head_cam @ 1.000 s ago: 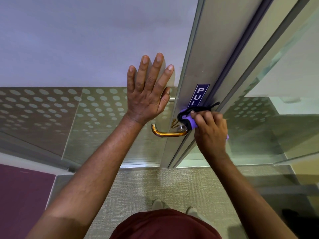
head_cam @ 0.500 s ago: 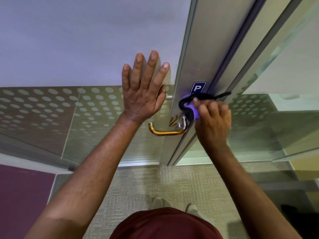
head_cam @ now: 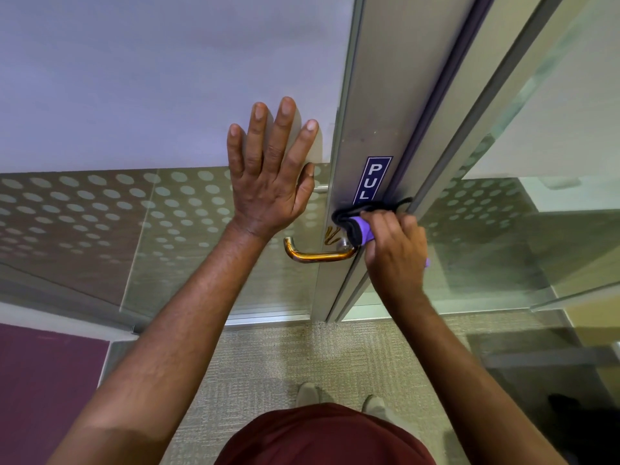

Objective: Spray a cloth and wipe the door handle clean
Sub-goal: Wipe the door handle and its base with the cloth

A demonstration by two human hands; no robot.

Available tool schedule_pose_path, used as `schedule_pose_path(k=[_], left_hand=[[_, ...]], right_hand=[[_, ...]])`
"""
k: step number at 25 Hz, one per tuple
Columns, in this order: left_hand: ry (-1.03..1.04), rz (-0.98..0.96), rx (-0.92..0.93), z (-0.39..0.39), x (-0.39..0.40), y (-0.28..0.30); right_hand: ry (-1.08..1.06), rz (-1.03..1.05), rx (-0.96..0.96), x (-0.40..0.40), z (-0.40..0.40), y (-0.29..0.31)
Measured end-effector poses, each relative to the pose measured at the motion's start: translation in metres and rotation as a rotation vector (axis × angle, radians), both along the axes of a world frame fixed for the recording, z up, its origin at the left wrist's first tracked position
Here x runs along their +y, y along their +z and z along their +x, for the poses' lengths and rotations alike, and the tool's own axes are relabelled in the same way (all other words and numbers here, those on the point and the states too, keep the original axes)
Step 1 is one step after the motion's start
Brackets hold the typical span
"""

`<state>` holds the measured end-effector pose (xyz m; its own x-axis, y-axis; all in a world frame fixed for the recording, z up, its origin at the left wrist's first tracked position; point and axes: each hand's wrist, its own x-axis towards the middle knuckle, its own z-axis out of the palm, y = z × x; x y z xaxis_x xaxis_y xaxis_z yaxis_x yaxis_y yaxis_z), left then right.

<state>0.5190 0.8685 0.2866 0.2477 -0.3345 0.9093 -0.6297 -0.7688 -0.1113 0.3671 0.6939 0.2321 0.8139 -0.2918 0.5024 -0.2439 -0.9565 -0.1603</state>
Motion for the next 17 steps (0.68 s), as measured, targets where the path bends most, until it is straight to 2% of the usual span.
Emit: schedule_pose_path(k=[3, 7, 9, 14, 17], left_hand=[[-0.004, 0.001, 0.004, -0.001, 0.001, 0.002], [-0.014, -0.022, 0.015, -0.001, 0.000, 0.000], [-0.016, -0.024, 0.022, -0.001, 0.000, 0.001], [-0.011, -0.019, 0.021, -0.001, 0.000, 0.001], [-0.010, -0.032, 0.027, -0.001, 0.000, 0.001]], right_hand=[[0.015, 0.044, 0.043, 0.002, -0.001, 0.003], [0.045, 0.086, -0.179, 0.000, 0.005, 0.048], [0.058, 0.096, -0.231, -0.003, 0.010, 0.053], [0.125, 0.051, -0.049, -0.006, 0.000, 0.004], [0.178, 0.135, -0.034, -0.003, -0.001, -0.004]])
